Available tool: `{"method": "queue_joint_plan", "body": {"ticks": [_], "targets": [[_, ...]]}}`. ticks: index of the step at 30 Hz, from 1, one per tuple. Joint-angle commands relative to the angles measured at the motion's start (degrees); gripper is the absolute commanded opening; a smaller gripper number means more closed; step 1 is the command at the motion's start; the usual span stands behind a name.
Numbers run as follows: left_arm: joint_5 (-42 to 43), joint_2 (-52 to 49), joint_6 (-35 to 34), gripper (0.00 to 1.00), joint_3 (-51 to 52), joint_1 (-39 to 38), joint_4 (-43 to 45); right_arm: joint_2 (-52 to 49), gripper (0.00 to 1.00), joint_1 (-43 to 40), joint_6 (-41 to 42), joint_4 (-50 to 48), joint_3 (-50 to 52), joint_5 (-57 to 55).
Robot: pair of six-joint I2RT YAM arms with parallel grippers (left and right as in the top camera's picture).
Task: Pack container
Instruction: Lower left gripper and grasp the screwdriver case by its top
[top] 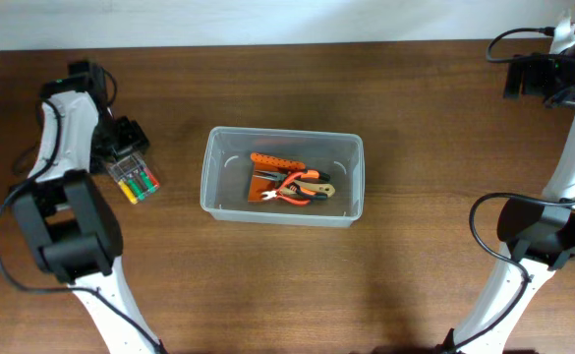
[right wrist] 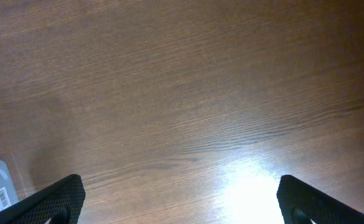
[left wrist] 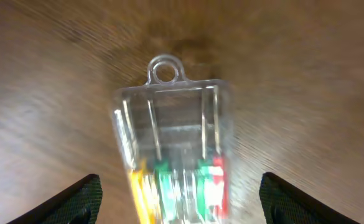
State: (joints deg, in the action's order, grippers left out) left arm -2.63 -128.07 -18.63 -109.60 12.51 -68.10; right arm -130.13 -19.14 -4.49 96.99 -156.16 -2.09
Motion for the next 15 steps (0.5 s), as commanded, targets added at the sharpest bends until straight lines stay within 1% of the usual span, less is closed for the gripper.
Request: {"method": "queue_joint_plan", "body": {"ticks": [1,5,7,8,9,10,15], "targets": [[-0.83,3.61,0.07,0.83,0.0,0.02,-0.02,1.29,0.99,-0.07,0.5,0.28,-0.59,0.33],[-0.83,3.58,-0.02,0.83,0.02,0.02,-0.48,1.29,0.99,-0.07,0.5,0.31,-0.59,0.33],[-0.81,3.58,-1.57,0.84,0.02,0.02,-0.46,1.29,0.99,-0.07,0.5,0.31,-0.59,0.33],[-0.83,3.58,-2.64,0.87,0.02,0.02,-0.46,1.29,0.99,-0.07,0.5,0.31,-0.59,0.33],[-0.85,3.56,-3.82,0.87,0.02,0.02,-0.44,1.29,0.99,-0.07,0.5,0.28,-0.59,0.33],[-0.83,3.45,-4.94,0.92,0.02,0.02,-0.39,1.29,0.99,-0.07,0.5,0.31,-0.59,0.33],[-0.83,3.04,-8.5,0.95,0.07,0.02,0.22,1.29,0.99,-0.07,0.5,0.31,-0.59,0.33]]}}
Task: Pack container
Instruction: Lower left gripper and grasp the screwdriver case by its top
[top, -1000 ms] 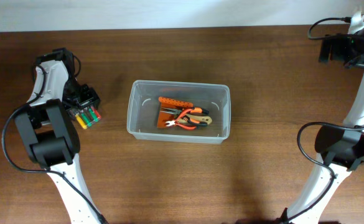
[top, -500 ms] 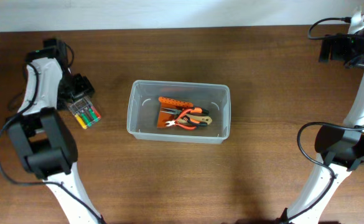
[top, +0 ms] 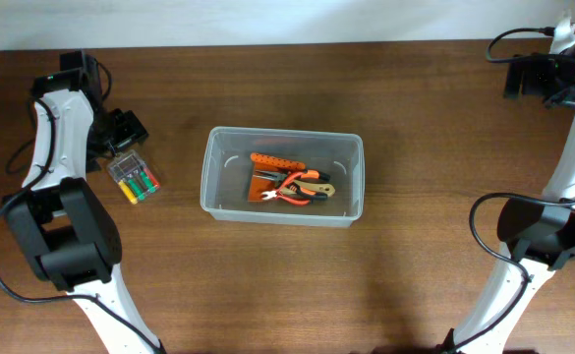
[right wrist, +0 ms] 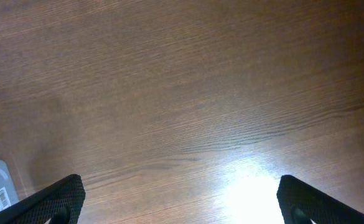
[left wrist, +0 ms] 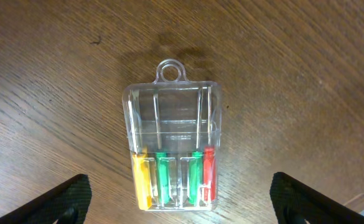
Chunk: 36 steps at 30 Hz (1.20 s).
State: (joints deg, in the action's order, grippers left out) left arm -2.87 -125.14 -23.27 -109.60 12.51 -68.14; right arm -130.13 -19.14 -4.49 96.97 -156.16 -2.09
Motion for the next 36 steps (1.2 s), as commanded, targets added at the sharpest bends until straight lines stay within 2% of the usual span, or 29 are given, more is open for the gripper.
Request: {"method": "queue_joint_plan", "body": {"ticks": [1,6,19,36], "targets": [[-0.57,-0.04,-4.46,0.96,0.07,0.02,0.33,1.29,0.99,-0.07,0.5,0.33,-0.59,0.33],[-0.52,-1.05,-6.91,1.0,1.6,0.02,0.72,1.29,0.99,-0.07,0.5,0.33,-0.59,0.33],[0.5,-1.18,-7.1,0.99,16.57,0.02,9.75,1.29,0.99,-0.07,0.5,0.33,-0.59,0.33],[1.6,-1.18,-5.38,0.99,17.46,-0.09,14.21,1.29,0.99,-0.07,0.5,0.33,-0.59,0.33]]}}
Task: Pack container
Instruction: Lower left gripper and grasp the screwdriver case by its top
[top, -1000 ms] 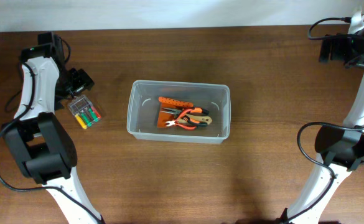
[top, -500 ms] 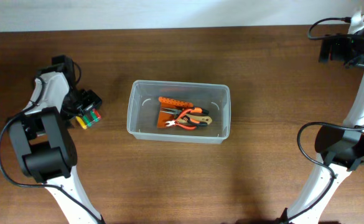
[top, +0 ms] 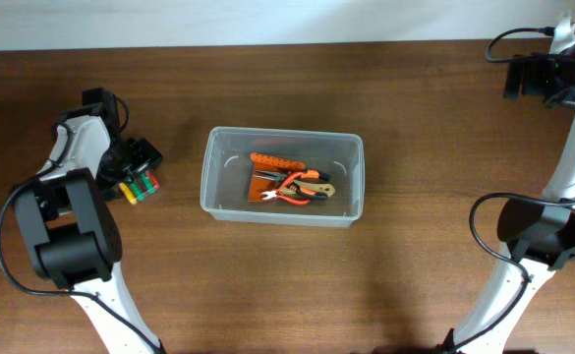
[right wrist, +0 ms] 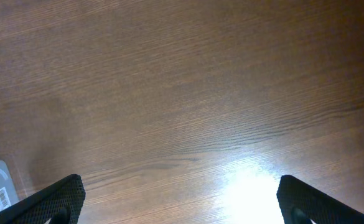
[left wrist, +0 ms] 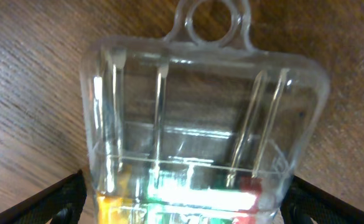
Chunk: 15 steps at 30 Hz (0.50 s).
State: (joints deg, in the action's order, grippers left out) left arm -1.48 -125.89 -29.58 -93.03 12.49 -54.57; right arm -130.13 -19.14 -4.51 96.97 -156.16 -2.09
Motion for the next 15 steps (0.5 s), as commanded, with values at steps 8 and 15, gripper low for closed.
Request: {"method": "queue_joint_plan", "body": {"ticks": [8,15], "targets": [[0.2,-0.44,0.94,0.97,0.92,-0.07,1.2,1.29,0.99,-0.07,0.52,0.33,-0.59,0.33],[0.17,-0.44,0.94,0.61,0.92,-0.07,1.27,1.29,0.99,-0.07,0.52,0.31,-0.59,0.33]]}}
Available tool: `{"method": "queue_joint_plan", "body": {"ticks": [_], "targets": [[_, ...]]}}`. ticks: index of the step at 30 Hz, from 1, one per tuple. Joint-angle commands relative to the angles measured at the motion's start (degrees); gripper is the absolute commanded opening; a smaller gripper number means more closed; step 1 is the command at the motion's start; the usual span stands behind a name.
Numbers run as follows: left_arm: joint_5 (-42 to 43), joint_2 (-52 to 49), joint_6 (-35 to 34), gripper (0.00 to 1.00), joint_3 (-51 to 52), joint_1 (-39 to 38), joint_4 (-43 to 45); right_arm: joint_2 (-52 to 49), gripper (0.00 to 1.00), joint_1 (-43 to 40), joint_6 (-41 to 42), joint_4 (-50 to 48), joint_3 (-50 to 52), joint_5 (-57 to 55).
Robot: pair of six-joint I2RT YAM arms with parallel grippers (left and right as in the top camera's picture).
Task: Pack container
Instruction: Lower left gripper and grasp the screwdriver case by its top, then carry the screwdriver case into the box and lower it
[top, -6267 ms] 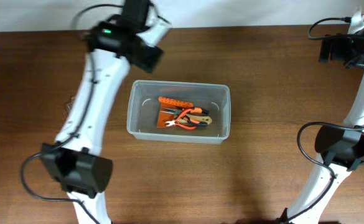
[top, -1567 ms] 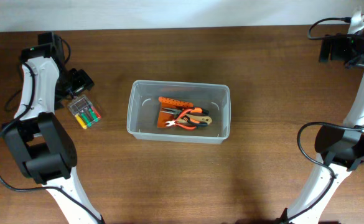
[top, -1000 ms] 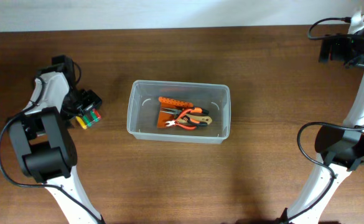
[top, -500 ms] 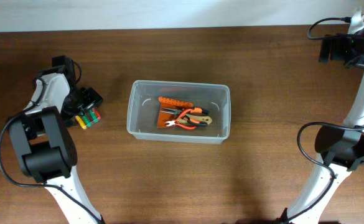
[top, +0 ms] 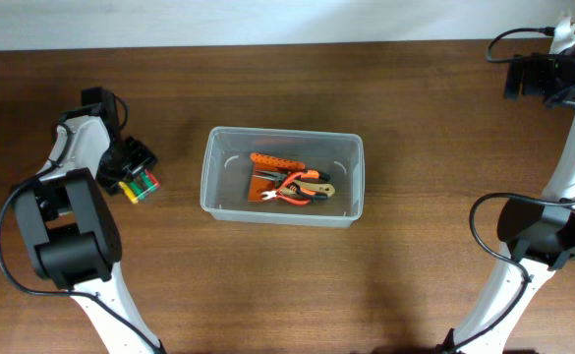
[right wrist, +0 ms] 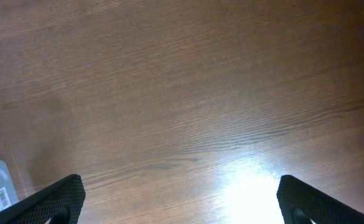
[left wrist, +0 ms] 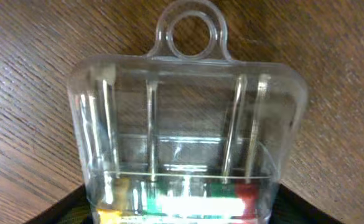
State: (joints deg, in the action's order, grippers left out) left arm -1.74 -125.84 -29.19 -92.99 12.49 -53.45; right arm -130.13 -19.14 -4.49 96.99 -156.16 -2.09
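Observation:
A clear plastic case [left wrist: 188, 137] with a hanging loop, holding yellow, green and red tools, lies on the table at the left [top: 142, 184]. My left gripper [left wrist: 182, 214] is down over it, its dark fingers pressed against the case's two sides, shut on it. The clear container [top: 283, 133] stands mid-table with orange pliers [top: 292, 189] and other orange tools inside. At the far right back, my right gripper [right wrist: 182, 211] hangs open over bare wood, holding nothing.
The brown wooden table [top: 415, 275] runs to a white wall at the back. A corner of the container shows at the lower left of the right wrist view. Both arm bases stand at the front left and front right.
The left gripper's fingers have come in from beside the case to rest against its sides. The case sits slightly lower in the wrist view. The right arm has not moved.
The left gripper was open low over the case's loop end, then higher with the whole case in view. Later it stood low with its fingers wide on either side of the case, and now they grip it. The right arm stayed still.

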Motion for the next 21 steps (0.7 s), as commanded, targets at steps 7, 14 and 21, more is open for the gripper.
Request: {"method": "queue_joint_plan", "body": {"ticks": [7,14,21], "targets": [[0.46,-0.37,0.57,0.59,0.5,-0.02,-0.31,1.29,0.99,-0.04,0.5,0.28,-0.59,0.33],[0.46,0.7,2.69,0.6,-5.64,0.0,-3.3,1.29,0.99,-0.07,0.5,0.31,-0.59,0.33],[0.5,4.11,7.78,0.59,-16.44,-0.11,-7.06,1.29,0.99,-0.07,0.5,0.31,-0.59,0.33]]}}
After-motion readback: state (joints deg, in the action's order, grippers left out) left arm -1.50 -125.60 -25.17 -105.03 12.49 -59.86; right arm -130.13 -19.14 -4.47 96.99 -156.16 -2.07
